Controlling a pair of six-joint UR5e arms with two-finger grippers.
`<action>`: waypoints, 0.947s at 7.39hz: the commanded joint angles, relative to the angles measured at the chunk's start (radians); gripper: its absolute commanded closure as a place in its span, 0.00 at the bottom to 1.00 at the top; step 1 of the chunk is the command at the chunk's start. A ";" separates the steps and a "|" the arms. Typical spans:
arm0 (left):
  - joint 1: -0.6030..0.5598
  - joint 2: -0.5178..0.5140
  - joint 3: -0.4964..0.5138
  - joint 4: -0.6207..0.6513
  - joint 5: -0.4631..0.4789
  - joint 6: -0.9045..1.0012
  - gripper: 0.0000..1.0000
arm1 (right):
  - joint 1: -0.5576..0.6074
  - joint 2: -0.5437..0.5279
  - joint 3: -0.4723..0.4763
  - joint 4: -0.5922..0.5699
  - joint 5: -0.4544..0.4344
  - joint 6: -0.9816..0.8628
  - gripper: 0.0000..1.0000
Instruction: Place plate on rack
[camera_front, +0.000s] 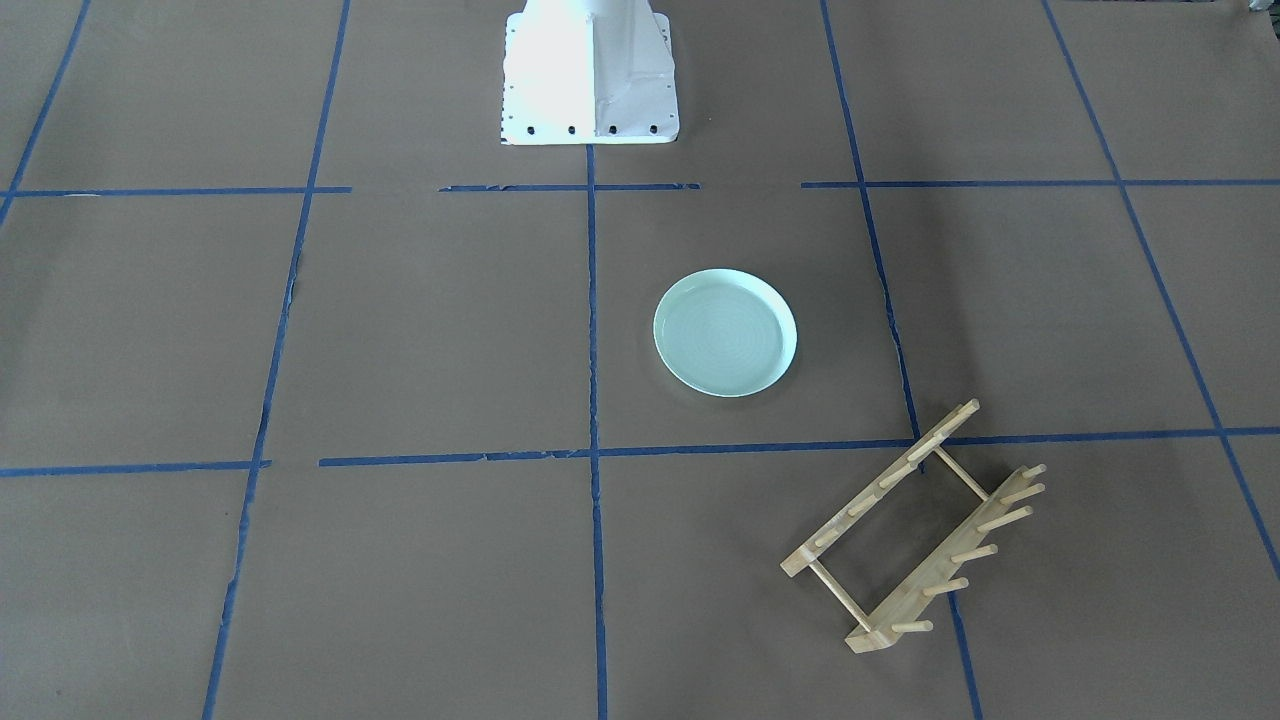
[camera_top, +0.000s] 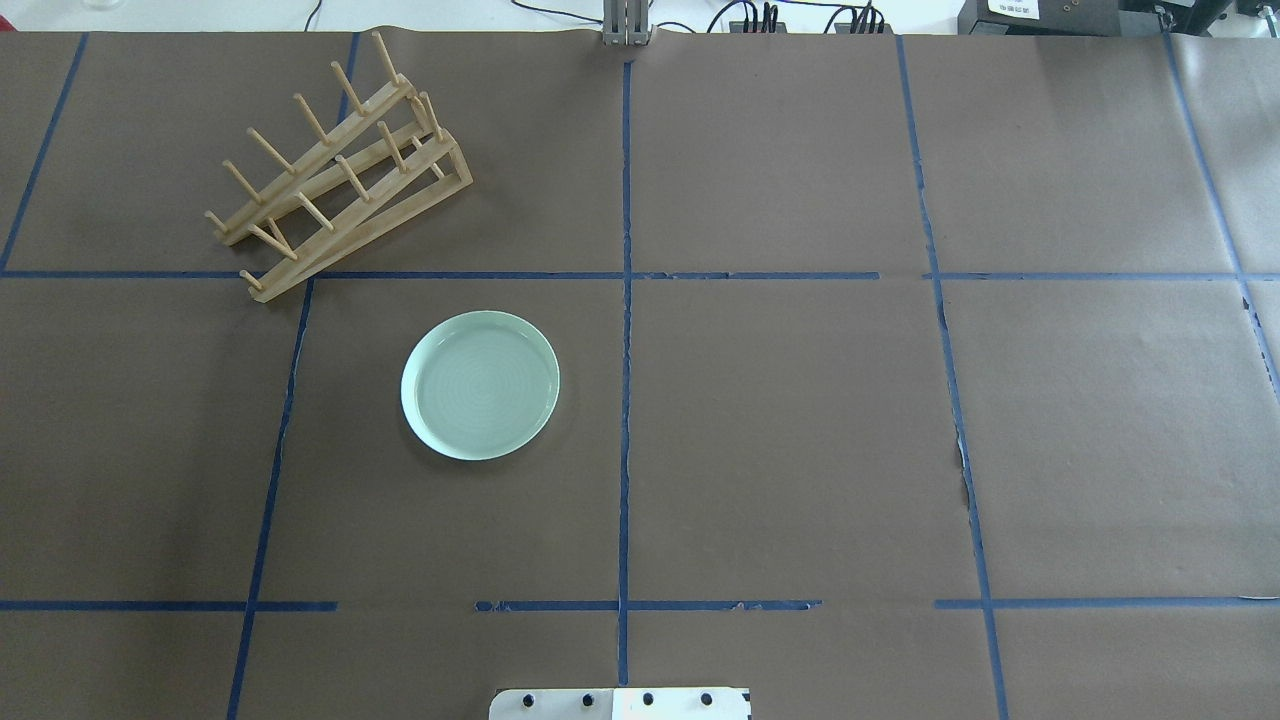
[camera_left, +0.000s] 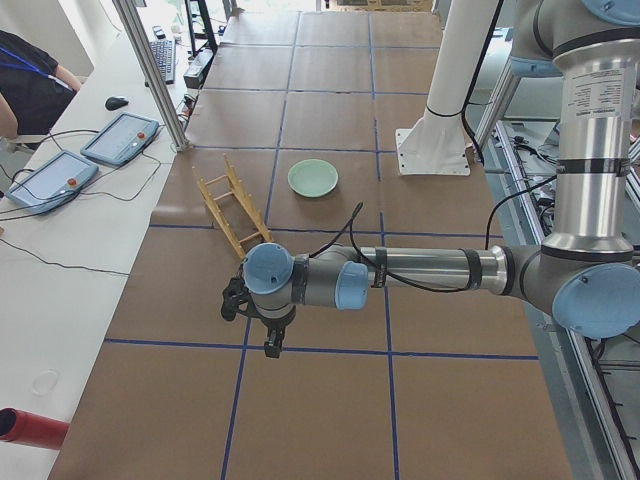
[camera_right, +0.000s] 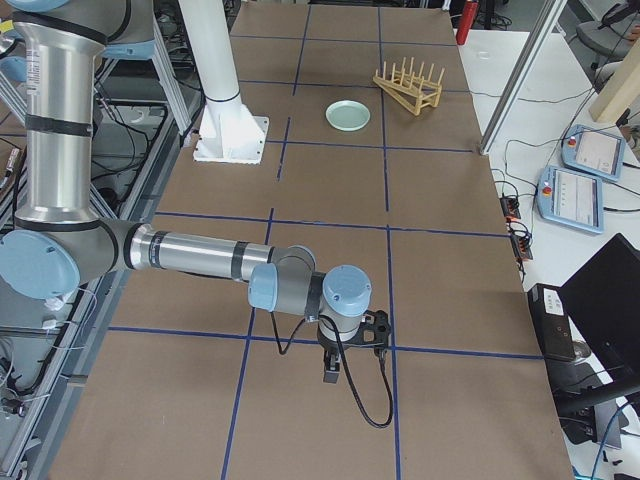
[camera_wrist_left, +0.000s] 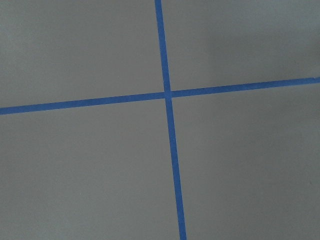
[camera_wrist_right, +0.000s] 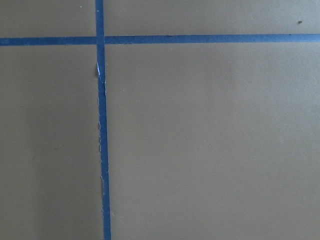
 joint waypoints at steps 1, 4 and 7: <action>0.000 -0.001 -0.030 0.006 0.003 -0.002 0.00 | 0.000 0.000 0.000 0.000 0.000 0.000 0.00; 0.002 -0.015 -0.191 0.032 0.011 -0.021 0.00 | 0.001 0.000 0.000 0.000 0.000 0.000 0.00; 0.105 -0.116 -0.291 0.032 0.012 -0.265 0.00 | 0.000 0.000 0.000 0.000 0.000 0.000 0.00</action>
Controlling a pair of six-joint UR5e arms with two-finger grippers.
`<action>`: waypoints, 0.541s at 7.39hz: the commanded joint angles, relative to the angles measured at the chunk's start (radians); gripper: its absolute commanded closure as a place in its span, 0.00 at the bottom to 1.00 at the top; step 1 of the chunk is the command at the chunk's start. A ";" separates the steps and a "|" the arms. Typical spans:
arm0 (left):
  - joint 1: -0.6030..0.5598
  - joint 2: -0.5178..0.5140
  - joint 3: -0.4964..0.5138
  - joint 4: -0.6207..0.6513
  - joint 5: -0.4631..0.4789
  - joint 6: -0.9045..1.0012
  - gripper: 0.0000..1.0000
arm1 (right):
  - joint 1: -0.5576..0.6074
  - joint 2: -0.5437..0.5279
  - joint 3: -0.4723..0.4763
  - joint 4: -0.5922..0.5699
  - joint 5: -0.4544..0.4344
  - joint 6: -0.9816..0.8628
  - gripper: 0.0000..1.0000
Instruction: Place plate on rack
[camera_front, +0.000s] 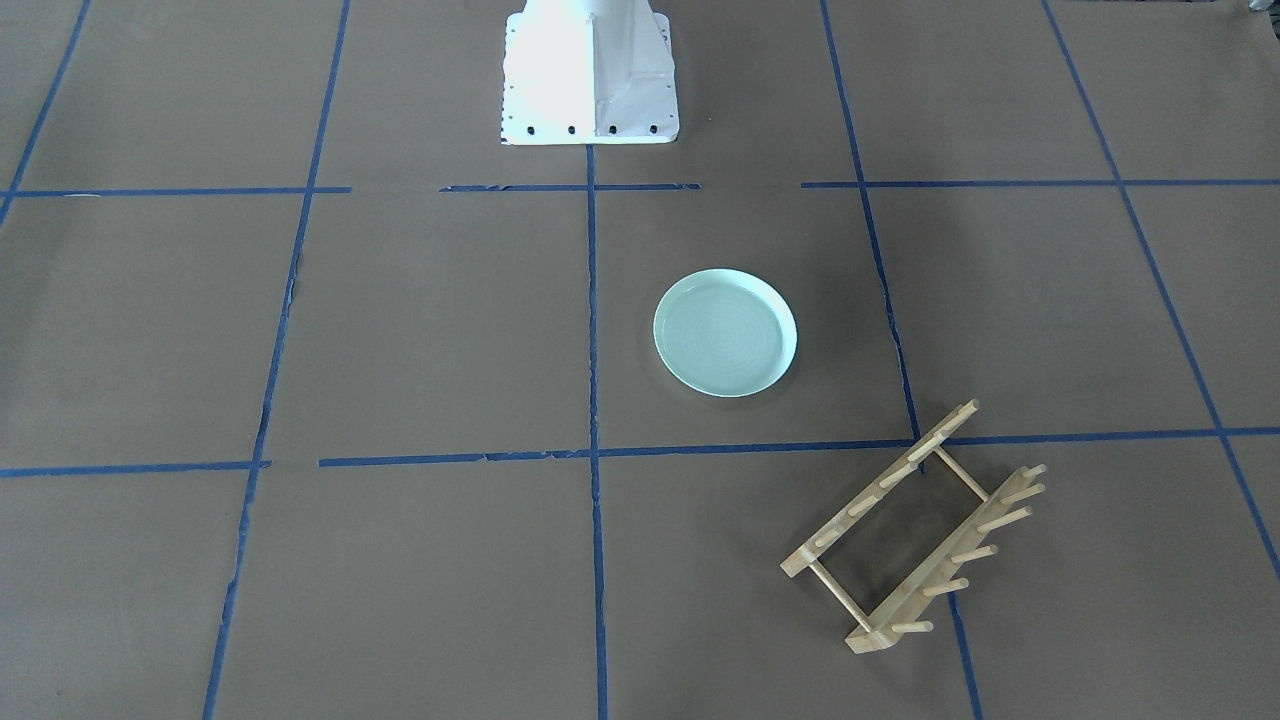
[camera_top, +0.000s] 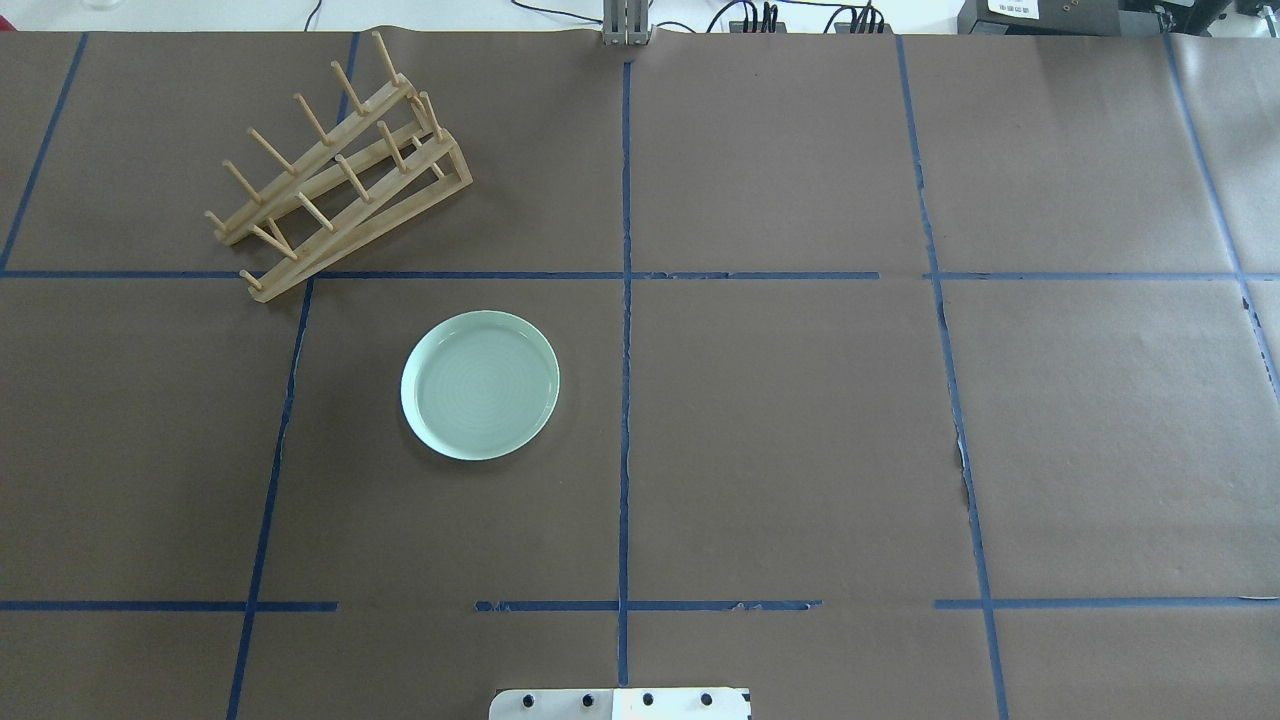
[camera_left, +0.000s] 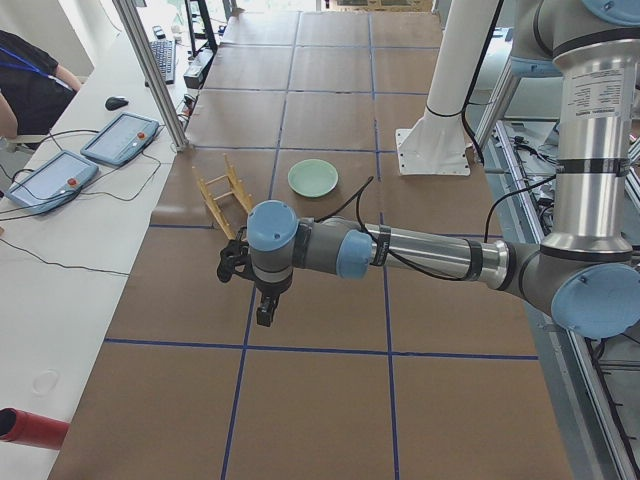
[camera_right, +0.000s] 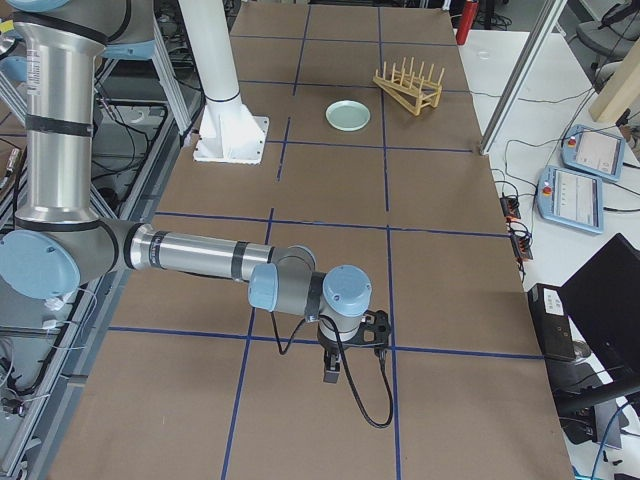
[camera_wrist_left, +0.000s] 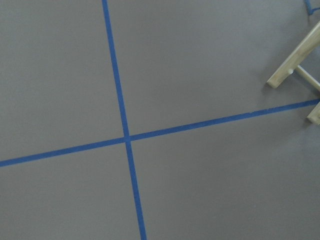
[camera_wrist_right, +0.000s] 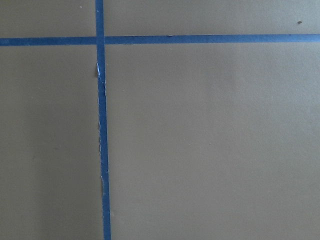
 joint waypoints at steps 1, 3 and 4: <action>0.127 -0.091 -0.070 0.001 0.000 -0.221 0.00 | 0.001 0.000 0.000 0.000 0.000 0.000 0.00; 0.273 -0.206 -0.097 0.004 0.003 -0.489 0.00 | -0.001 0.000 0.000 0.000 0.000 0.000 0.00; 0.385 -0.255 -0.098 0.013 0.049 -0.625 0.00 | -0.001 0.000 0.000 0.000 0.000 0.000 0.00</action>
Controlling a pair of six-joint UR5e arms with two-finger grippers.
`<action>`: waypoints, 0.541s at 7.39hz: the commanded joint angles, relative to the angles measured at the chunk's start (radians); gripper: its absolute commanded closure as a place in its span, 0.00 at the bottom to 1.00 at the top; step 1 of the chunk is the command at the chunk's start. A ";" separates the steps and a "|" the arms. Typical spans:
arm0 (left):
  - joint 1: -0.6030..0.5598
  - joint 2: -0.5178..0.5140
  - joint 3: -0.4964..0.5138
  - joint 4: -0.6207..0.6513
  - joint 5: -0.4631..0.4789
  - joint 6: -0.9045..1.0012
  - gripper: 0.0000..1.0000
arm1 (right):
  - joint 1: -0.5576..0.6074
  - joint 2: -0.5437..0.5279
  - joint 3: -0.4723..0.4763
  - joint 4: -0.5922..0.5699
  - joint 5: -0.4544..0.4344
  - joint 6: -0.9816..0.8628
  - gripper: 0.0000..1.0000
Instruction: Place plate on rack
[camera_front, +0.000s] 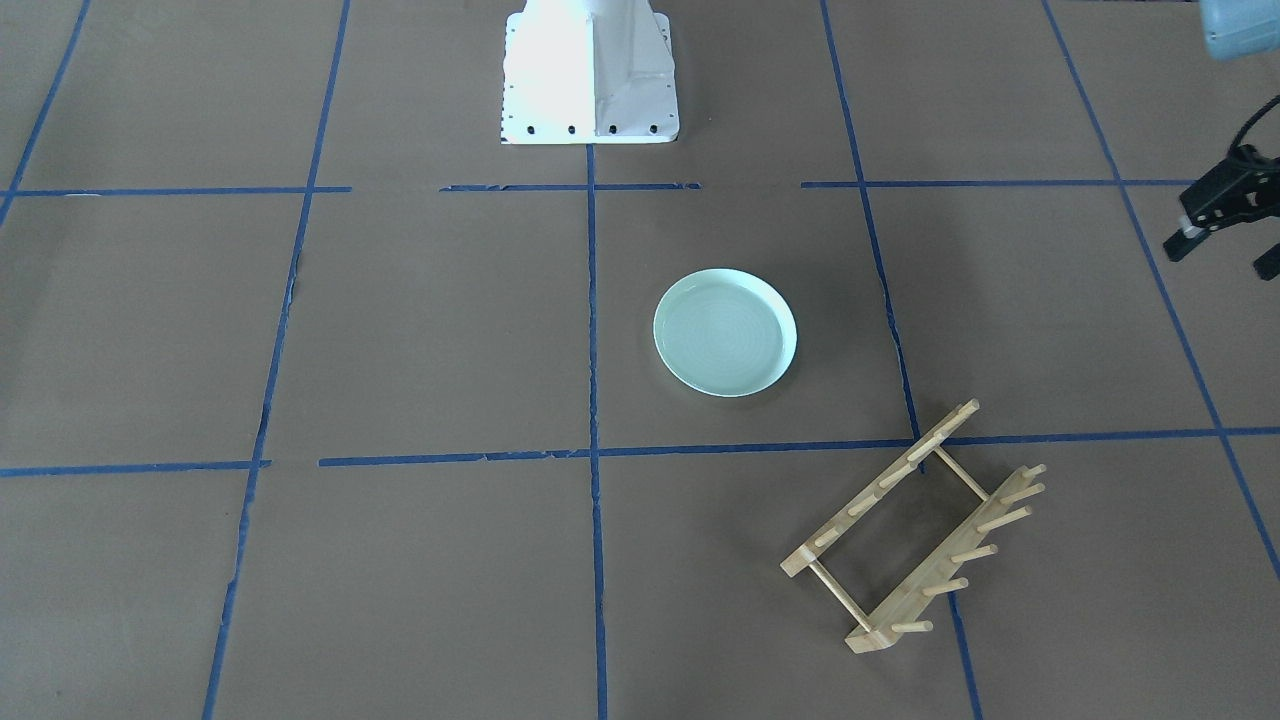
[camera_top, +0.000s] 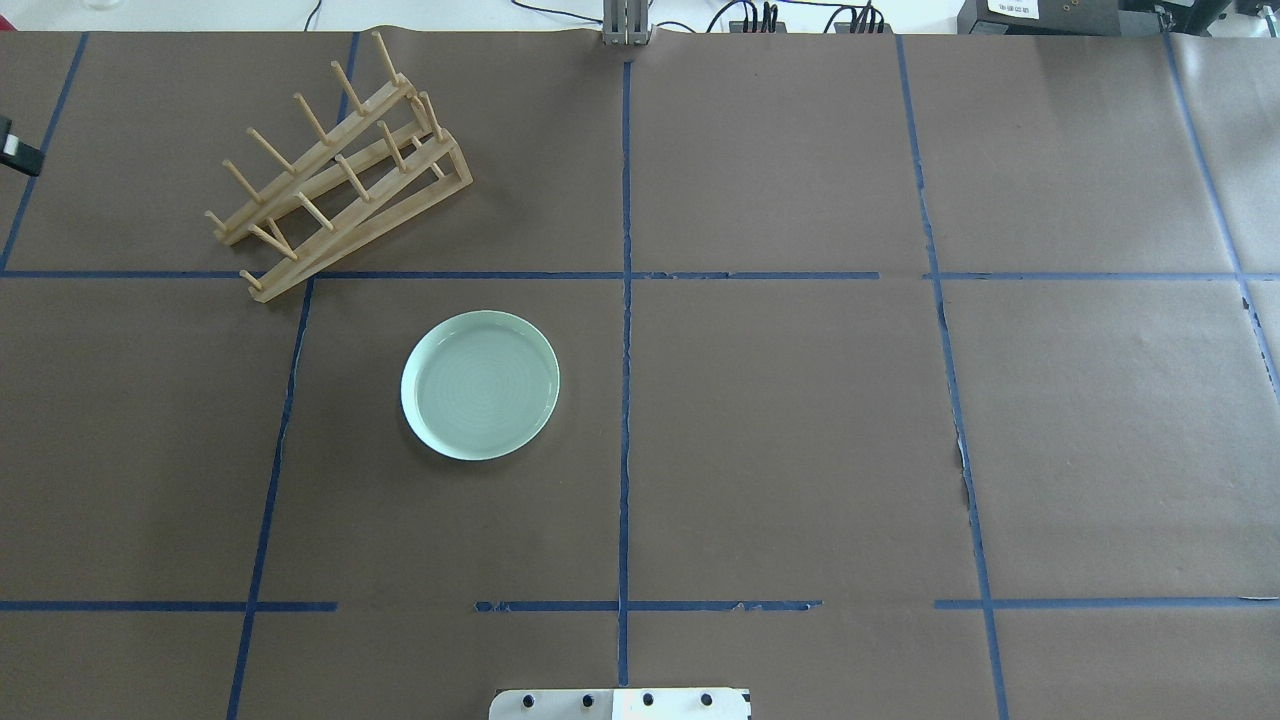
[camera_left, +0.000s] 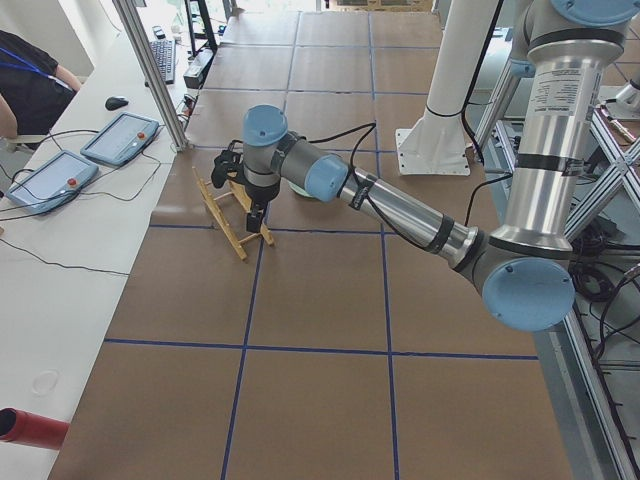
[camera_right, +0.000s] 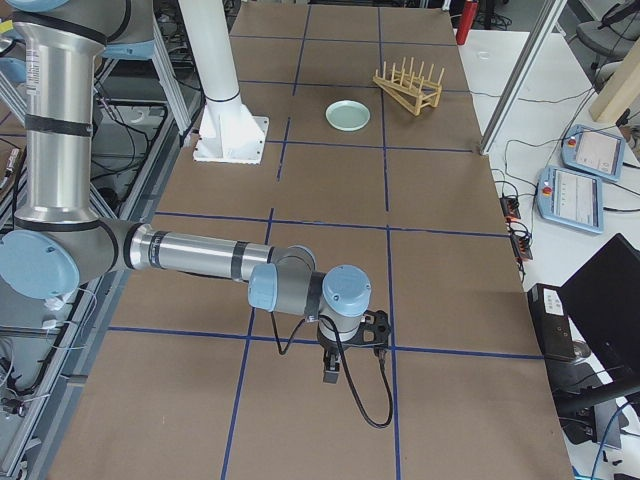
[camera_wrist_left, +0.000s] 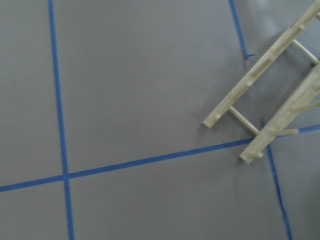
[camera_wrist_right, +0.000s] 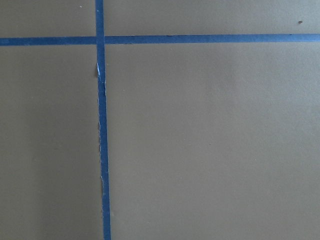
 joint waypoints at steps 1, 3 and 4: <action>0.198 -0.167 -0.010 0.074 0.135 -0.262 0.00 | 0.001 0.000 0.000 0.000 0.000 0.000 0.00; 0.379 -0.364 0.048 0.220 0.251 -0.427 0.00 | 0.000 0.000 0.000 0.000 0.000 0.000 0.00; 0.414 -0.398 0.053 0.218 0.276 -0.494 0.00 | 0.001 0.000 0.000 0.000 0.000 0.000 0.00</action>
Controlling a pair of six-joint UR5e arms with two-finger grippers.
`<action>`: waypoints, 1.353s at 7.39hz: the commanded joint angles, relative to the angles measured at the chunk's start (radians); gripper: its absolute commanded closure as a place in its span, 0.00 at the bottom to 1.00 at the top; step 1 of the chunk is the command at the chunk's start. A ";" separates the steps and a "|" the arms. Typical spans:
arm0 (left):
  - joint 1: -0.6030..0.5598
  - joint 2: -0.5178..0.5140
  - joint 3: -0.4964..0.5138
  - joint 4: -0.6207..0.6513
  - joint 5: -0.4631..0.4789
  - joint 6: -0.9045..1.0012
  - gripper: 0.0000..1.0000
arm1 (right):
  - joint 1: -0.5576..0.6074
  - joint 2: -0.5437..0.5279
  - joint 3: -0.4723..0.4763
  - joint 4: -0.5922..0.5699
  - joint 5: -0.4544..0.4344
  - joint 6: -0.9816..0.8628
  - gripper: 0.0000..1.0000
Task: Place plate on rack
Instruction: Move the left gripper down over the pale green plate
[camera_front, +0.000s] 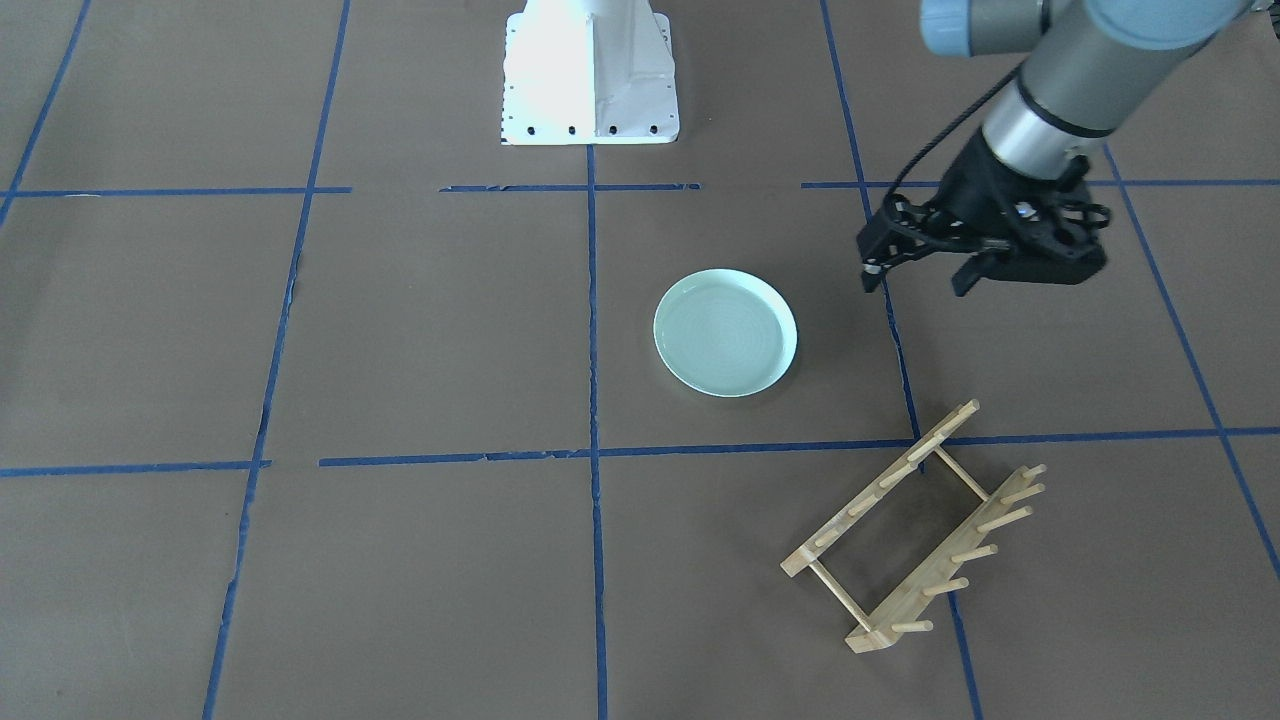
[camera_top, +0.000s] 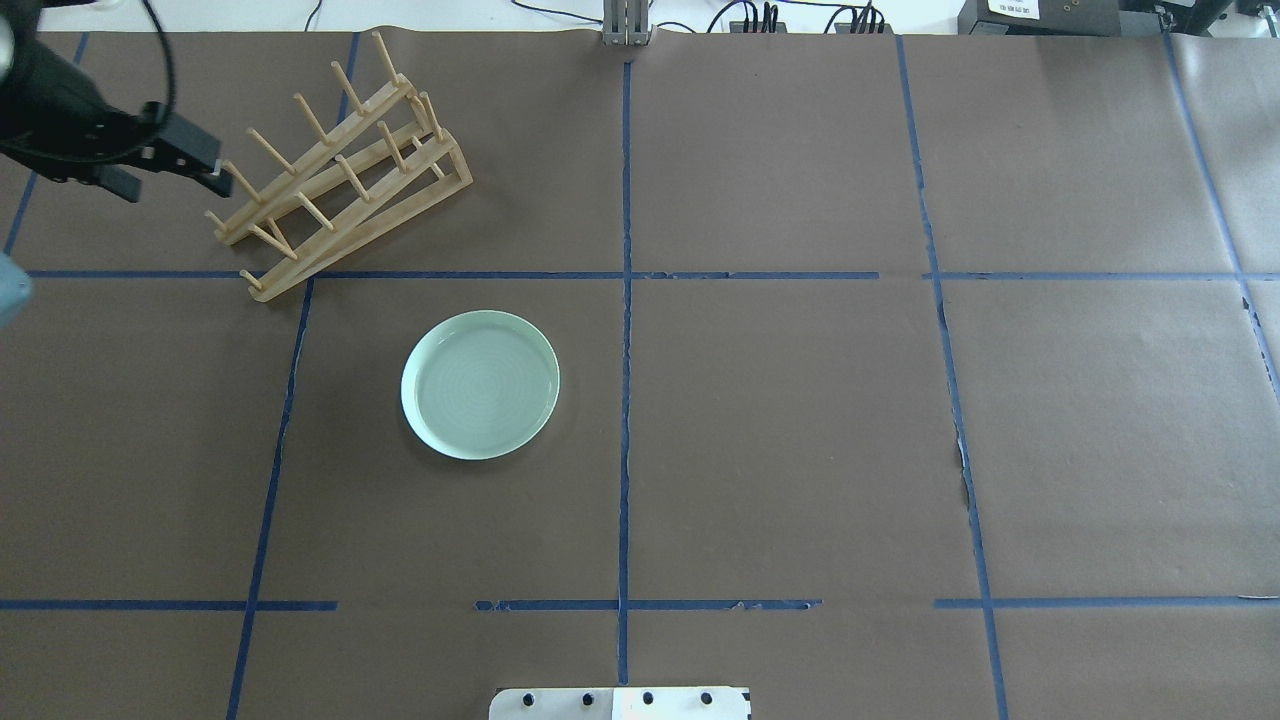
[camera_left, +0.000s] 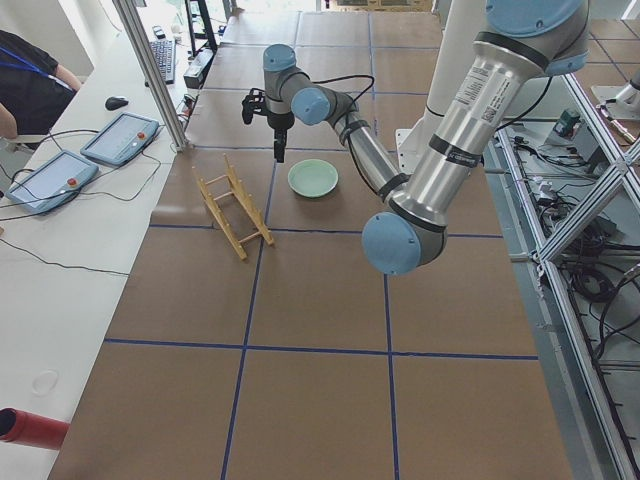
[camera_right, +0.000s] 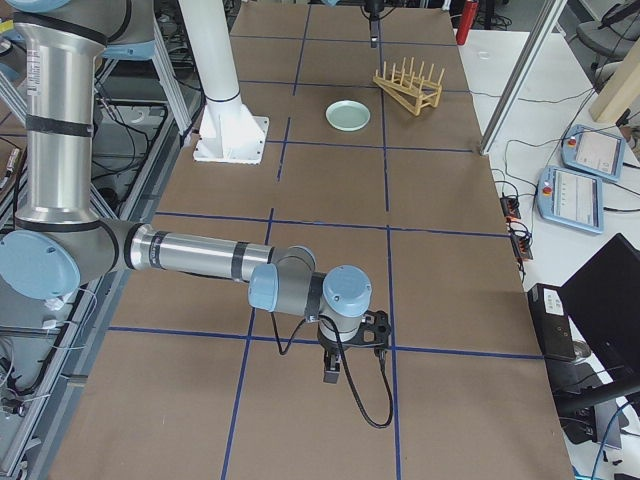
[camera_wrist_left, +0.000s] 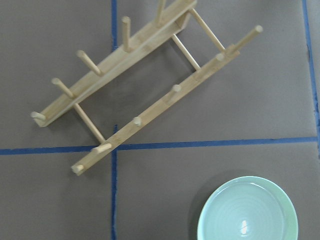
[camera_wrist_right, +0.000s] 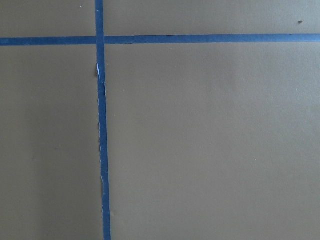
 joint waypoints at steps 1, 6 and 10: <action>0.147 -0.121 0.059 0.029 0.100 -0.155 0.00 | 0.000 0.000 0.000 0.000 0.000 0.000 0.00; 0.393 -0.260 0.465 -0.201 0.299 -0.344 0.00 | 0.000 0.000 0.000 0.000 0.000 0.000 0.00; 0.403 -0.255 0.506 -0.229 0.299 -0.343 0.05 | 0.000 0.000 0.000 0.000 0.000 0.000 0.00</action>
